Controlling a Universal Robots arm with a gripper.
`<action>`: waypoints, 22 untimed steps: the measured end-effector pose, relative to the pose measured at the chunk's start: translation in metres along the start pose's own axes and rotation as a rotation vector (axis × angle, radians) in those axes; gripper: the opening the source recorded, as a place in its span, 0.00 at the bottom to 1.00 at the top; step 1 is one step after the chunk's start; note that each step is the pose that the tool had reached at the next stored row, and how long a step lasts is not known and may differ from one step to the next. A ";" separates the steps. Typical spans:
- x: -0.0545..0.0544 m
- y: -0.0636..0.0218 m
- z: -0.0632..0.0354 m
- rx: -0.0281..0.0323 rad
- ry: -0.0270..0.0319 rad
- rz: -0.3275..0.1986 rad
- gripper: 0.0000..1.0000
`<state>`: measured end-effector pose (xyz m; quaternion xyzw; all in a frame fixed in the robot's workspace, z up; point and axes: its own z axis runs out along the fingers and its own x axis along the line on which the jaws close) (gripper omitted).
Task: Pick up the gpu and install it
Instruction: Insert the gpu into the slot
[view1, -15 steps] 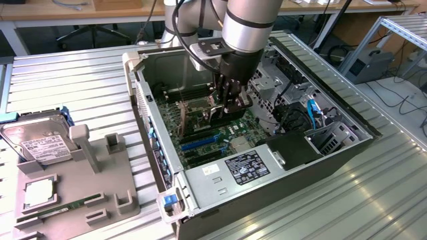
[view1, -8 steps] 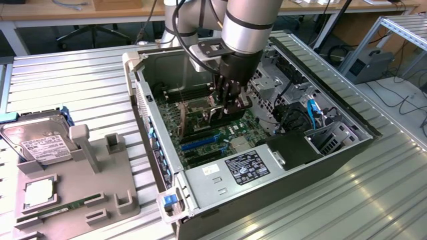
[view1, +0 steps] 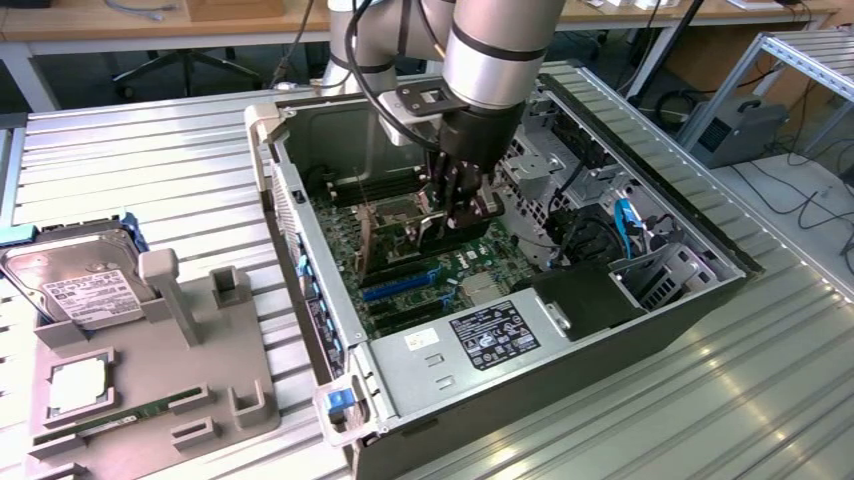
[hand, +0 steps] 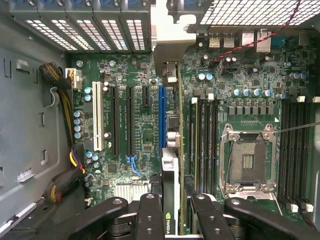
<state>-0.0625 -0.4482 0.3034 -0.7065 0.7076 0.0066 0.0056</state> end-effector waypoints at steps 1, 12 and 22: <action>0.000 0.0000 0.0002 0.0000 -0.0001 -0.002 0.27; 0.000 0.0028 0.0039 -0.0004 0.0000 -0.022 0.27; 0.000 0.0049 0.0101 -0.0004 -0.0001 -0.023 0.27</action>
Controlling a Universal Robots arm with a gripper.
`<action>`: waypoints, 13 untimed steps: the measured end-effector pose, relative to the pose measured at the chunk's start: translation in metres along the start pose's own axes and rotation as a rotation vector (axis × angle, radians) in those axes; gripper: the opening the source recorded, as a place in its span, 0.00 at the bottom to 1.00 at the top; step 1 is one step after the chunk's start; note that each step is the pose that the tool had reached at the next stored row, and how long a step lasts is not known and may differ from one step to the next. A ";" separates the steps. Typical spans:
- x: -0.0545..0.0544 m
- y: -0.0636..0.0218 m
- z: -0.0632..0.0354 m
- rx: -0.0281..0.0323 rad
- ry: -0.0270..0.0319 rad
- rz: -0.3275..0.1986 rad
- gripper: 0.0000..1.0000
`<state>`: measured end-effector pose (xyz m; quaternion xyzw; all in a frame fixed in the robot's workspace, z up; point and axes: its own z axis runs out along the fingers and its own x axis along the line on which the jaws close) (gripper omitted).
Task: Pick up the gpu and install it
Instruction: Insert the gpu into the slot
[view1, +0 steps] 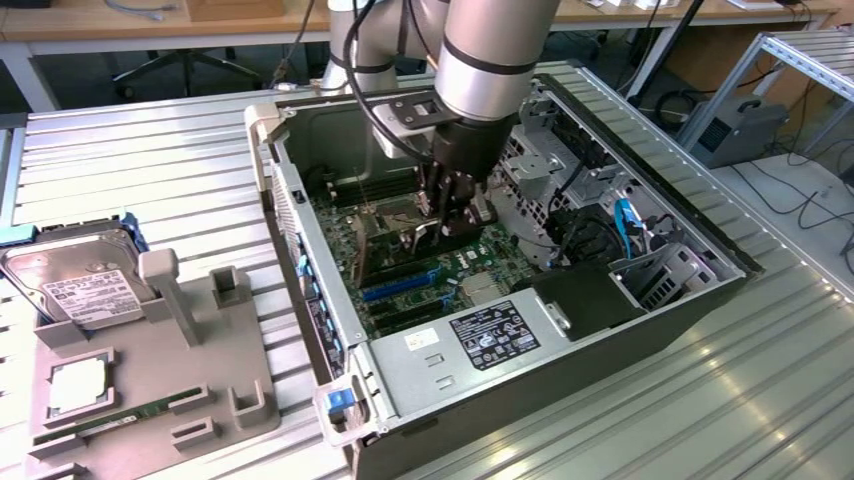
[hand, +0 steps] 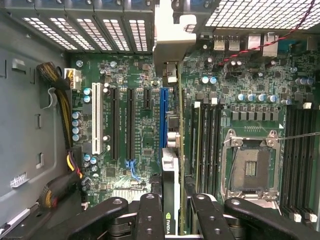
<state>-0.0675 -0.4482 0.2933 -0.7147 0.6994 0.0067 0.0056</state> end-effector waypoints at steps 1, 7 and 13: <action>0.000 0.0009 0.0018 -0.0001 0.0002 0.000 0.27; 0.000 0.0022 0.0042 0.0000 0.0001 -0.001 0.27; 0.000 0.0060 0.0079 -0.0001 0.0002 -0.002 0.27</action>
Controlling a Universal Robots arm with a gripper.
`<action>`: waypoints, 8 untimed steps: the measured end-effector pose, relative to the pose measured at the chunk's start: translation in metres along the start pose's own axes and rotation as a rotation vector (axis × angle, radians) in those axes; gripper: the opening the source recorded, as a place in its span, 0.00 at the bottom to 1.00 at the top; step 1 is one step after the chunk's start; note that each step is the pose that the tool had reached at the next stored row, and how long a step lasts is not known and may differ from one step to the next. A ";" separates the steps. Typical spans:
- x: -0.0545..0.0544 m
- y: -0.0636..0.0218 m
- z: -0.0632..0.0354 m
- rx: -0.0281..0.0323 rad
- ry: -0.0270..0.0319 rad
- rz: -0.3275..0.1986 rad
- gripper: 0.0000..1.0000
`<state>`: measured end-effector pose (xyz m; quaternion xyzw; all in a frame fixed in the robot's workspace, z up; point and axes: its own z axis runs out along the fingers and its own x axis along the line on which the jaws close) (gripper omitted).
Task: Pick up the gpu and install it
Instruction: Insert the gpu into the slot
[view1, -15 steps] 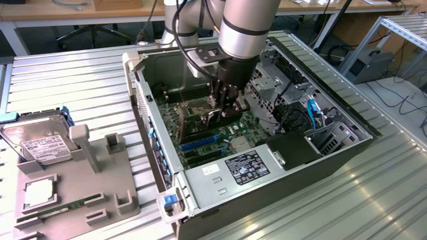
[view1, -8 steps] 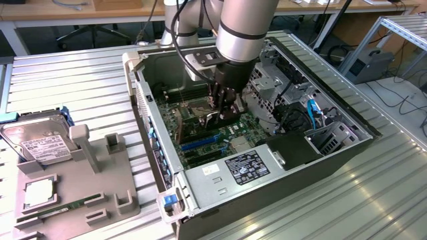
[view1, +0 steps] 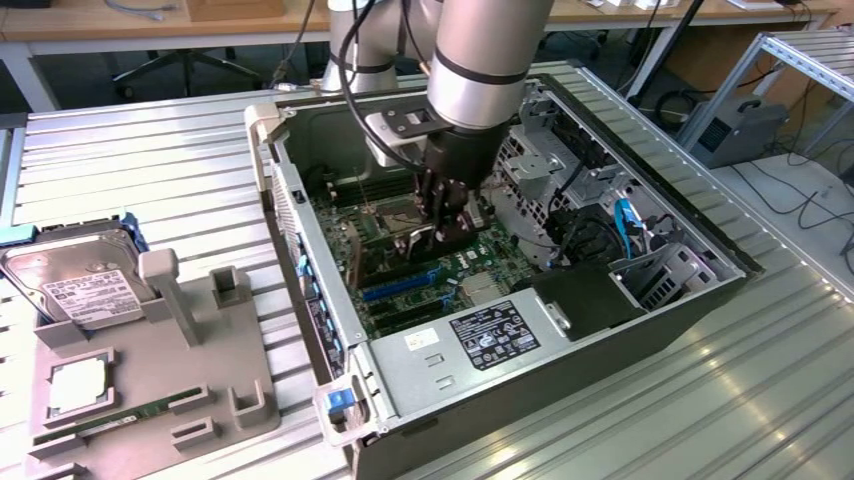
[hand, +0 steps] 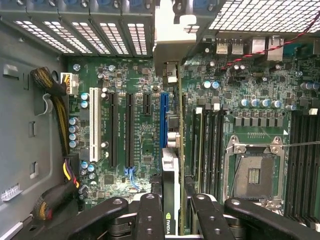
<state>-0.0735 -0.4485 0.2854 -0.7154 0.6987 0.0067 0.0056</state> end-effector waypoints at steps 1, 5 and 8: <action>0.000 0.0002 0.0001 0.0000 -0.0001 0.000 0.27; 0.001 0.0061 0.0015 0.0000 0.0000 0.000 0.27; 0.002 0.0083 0.0020 -0.0001 0.0001 -0.001 0.27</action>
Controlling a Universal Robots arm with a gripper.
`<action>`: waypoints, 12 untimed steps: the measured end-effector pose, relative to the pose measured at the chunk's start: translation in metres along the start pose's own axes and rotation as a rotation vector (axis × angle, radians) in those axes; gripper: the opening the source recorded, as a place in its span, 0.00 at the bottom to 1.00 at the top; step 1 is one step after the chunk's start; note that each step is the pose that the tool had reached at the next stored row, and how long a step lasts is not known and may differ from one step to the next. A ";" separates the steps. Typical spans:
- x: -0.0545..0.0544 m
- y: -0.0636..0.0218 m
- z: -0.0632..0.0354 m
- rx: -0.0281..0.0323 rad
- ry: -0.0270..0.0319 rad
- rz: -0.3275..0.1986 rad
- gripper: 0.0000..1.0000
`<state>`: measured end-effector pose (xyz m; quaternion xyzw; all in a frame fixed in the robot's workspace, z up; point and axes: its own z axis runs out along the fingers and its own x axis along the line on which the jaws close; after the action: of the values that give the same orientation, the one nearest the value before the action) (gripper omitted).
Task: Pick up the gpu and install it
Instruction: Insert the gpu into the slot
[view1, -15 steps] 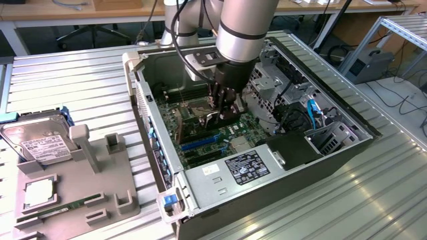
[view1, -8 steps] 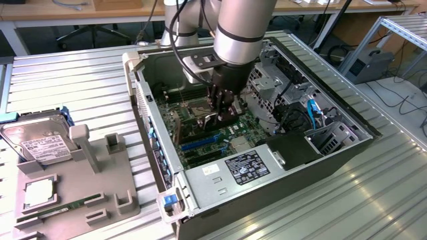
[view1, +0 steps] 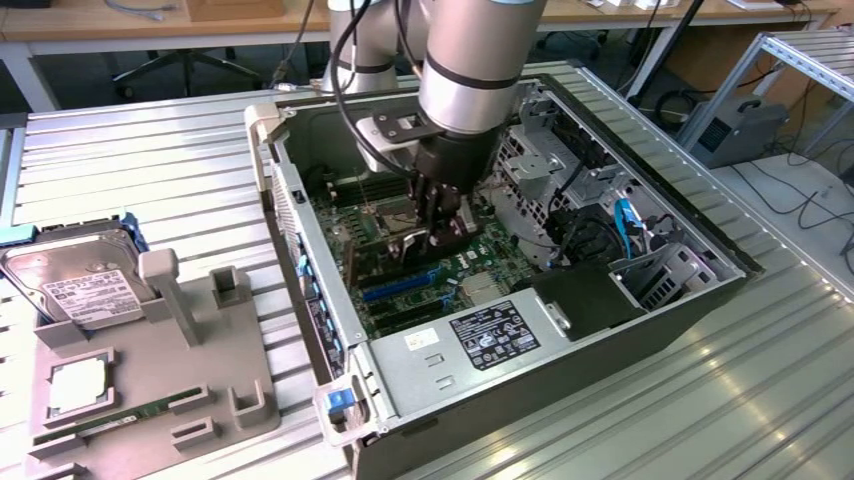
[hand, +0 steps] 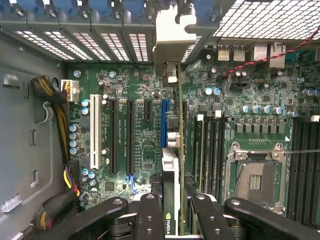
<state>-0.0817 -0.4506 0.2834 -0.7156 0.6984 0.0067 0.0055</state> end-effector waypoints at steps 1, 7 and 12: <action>0.000 0.0007 0.0005 0.0001 -0.0005 0.000 0.27; 0.001 0.0038 0.0034 0.0000 -0.0009 -0.002 0.27; 0.001 0.0077 0.0042 0.0001 -0.0011 -0.003 0.27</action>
<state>-0.0894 -0.4515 0.2792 -0.7166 0.6975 0.0070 0.0059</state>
